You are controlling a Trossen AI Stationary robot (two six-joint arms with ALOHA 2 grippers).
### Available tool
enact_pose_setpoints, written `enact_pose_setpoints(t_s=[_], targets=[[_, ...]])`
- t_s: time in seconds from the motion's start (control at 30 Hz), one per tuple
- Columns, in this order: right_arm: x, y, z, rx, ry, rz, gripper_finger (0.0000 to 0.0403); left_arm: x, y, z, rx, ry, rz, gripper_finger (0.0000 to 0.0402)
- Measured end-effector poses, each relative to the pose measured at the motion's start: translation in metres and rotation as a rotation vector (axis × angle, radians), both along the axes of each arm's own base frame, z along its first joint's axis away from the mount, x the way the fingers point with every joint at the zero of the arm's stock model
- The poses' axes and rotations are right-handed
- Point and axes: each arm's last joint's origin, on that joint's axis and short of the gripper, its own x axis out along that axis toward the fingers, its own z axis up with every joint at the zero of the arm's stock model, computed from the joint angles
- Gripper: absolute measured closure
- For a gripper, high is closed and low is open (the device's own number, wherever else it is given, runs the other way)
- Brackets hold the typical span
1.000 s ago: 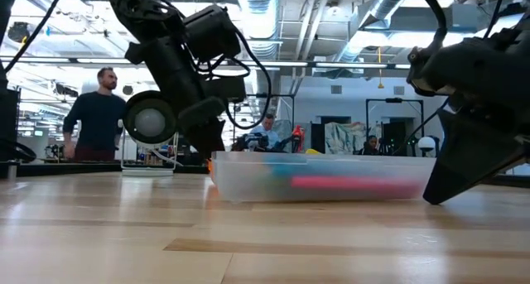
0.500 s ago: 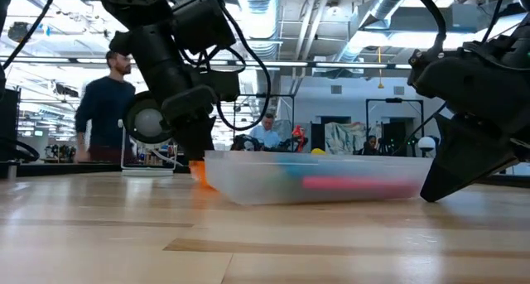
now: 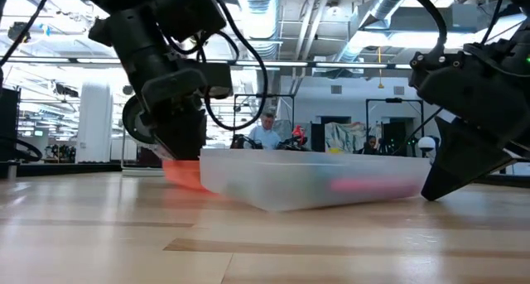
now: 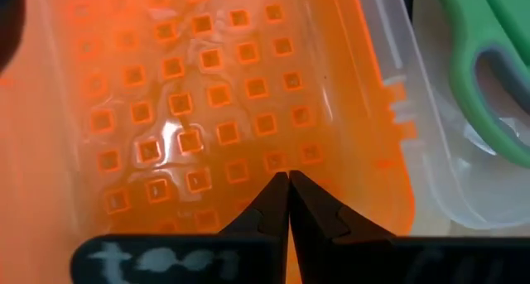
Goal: Pick & place school supplies into a supply box
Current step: Close the orange supply box
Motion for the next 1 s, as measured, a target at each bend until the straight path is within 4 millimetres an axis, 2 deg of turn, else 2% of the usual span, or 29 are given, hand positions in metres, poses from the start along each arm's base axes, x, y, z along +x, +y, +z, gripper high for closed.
enact_pose_setpoints(t_s=[1.0], targets=[[-0.003, -0.004, 0.000, -0.060, 0.074, 0.055, 0.0403, -0.029, -0.082, -0.002, -0.143, -0.021, 0.164, 0.0401]])
